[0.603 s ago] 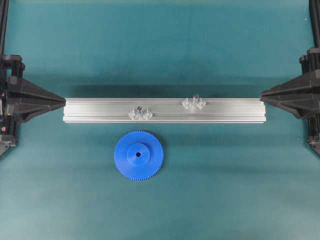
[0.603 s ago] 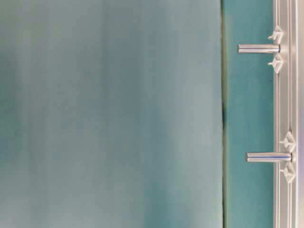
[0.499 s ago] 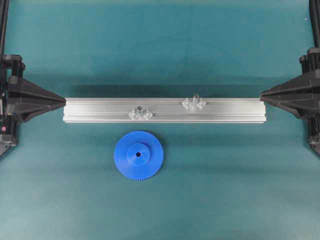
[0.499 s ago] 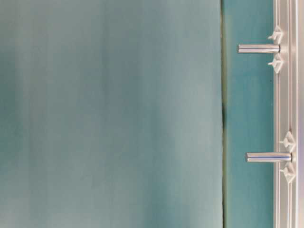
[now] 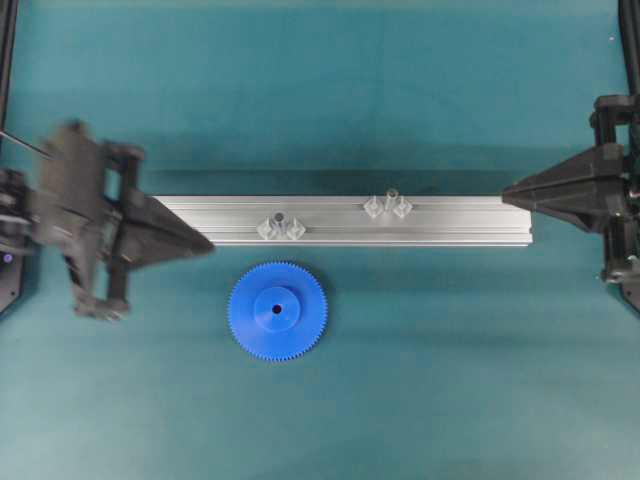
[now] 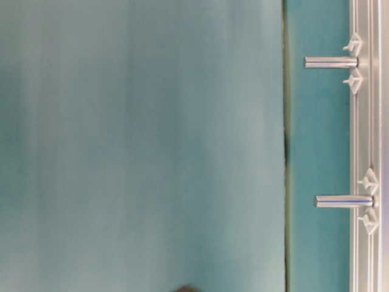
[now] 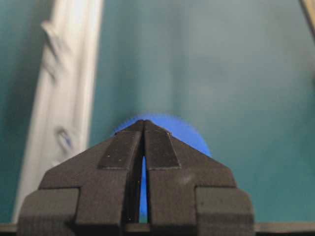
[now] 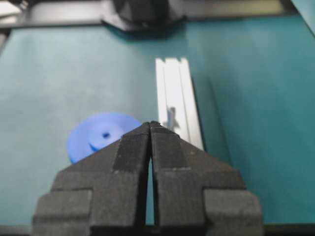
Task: Find the location of the shaft and insert the large gear.
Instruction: 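Move the left gripper from rest toward the blue gear, then close the left gripper on the blue gear's hub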
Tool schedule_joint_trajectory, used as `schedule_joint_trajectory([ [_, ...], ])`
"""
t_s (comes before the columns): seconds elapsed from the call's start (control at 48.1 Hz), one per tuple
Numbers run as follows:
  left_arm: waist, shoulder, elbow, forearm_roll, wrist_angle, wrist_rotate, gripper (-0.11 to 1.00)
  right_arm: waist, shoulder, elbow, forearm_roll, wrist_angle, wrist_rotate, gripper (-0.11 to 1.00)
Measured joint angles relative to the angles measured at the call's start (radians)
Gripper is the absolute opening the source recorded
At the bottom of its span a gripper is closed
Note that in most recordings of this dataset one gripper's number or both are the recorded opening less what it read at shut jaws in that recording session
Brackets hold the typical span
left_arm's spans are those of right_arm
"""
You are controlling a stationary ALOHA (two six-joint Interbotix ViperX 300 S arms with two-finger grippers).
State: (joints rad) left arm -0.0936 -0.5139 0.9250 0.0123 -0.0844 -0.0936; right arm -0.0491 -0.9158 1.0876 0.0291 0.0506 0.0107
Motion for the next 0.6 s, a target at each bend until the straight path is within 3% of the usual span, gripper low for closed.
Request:
schedule_joint_trajectory([
  [0.249,-0.032,0.152,-0.121,0.0,0.123,-0.035,0.0,-0.08,0.066,-0.005,-0.002,0.084,0.002,0.03],
  [0.603,-0.035,0.288,-0.229,0.0,0.284,-0.034,0.03,-0.084,0.12,-0.02,0.0,0.176,0.002,0.03],
])
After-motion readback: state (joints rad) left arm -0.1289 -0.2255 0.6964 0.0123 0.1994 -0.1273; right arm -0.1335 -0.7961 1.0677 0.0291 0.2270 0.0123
